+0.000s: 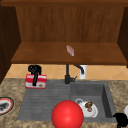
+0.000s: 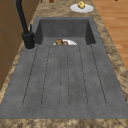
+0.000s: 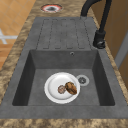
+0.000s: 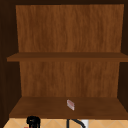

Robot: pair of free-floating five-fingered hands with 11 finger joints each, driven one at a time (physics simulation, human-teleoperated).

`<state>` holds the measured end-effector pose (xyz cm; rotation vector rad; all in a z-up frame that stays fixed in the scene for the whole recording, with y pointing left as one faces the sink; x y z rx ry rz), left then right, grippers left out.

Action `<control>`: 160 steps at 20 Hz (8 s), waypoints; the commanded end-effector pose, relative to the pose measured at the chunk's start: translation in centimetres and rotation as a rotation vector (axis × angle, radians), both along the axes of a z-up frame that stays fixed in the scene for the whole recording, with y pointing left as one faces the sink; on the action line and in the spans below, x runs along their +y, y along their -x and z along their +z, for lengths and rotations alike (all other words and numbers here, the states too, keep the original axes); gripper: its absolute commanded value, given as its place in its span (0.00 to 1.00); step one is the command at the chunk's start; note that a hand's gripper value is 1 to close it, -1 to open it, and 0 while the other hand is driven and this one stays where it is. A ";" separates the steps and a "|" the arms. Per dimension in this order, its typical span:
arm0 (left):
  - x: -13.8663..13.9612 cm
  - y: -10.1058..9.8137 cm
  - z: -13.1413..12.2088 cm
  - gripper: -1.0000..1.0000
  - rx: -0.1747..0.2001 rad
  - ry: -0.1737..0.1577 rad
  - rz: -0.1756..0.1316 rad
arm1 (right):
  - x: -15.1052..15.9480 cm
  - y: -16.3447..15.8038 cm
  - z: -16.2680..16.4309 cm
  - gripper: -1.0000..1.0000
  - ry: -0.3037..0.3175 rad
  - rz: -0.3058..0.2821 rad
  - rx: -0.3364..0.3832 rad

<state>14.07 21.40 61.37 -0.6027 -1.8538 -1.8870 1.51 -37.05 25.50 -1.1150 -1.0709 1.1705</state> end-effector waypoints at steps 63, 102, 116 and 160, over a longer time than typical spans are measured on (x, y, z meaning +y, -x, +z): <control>36.5 -18.2 -42.1 1.00 -0.049 0.104 -0.025 | 0.0 0.0 0.0 0.50 0.000 0.000 0.000; 46.9 -19.4 -43.1 1.00 -0.005 0.226 -0.090 | 0.0 0.0 0.0 0.50 0.000 0.000 0.000; 44.8 -9.2 -38.9 1.00 0.006 0.220 -0.049 | 0.0 0.0 0.0 0.50 0.000 0.000 0.000; 35.7 -4.5 -48.5 1.00 -0.093 0.155 -0.017 | 0.0 0.0 0.0 0.50 0.000 0.000 0.000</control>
